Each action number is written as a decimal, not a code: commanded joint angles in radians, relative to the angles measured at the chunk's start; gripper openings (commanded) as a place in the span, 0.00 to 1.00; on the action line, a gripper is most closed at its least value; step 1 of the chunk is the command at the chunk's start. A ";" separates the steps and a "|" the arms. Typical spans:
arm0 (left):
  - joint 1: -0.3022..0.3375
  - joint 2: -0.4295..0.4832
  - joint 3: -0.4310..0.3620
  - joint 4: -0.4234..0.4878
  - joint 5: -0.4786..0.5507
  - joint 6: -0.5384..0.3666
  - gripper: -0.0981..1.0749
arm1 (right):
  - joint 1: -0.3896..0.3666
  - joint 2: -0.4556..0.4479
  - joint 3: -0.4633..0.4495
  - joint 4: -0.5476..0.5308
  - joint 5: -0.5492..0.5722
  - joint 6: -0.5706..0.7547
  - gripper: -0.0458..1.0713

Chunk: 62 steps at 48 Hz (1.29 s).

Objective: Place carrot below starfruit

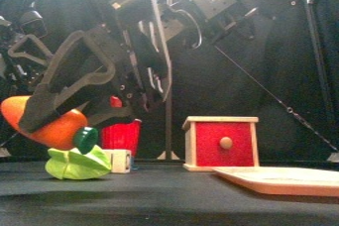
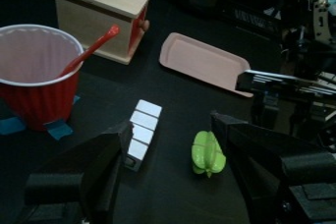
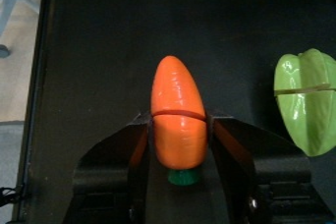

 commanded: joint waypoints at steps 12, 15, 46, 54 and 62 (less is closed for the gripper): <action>0.003 0.002 -0.012 0.000 -0.008 0.002 0.91 | -0.014 0.012 -0.057 -0.006 -0.002 -0.002 0.57; 0.003 0.002 -0.012 0.000 -0.008 0.002 0.91 | -0.014 0.017 -0.060 -0.006 -0.002 -0.002 0.58; 0.003 0.002 -0.012 0.000 -0.008 0.002 0.91 | -0.020 0.037 -0.064 -0.005 -0.002 -0.002 0.73; 0.003 0.002 -0.012 0.000 -0.008 0.003 0.91 | -0.020 0.037 -0.064 -0.006 -0.003 -0.002 0.78; 0.003 0.002 -0.012 0.000 -0.008 0.003 0.91 | -0.020 0.037 -0.066 -0.006 -0.002 0.000 0.82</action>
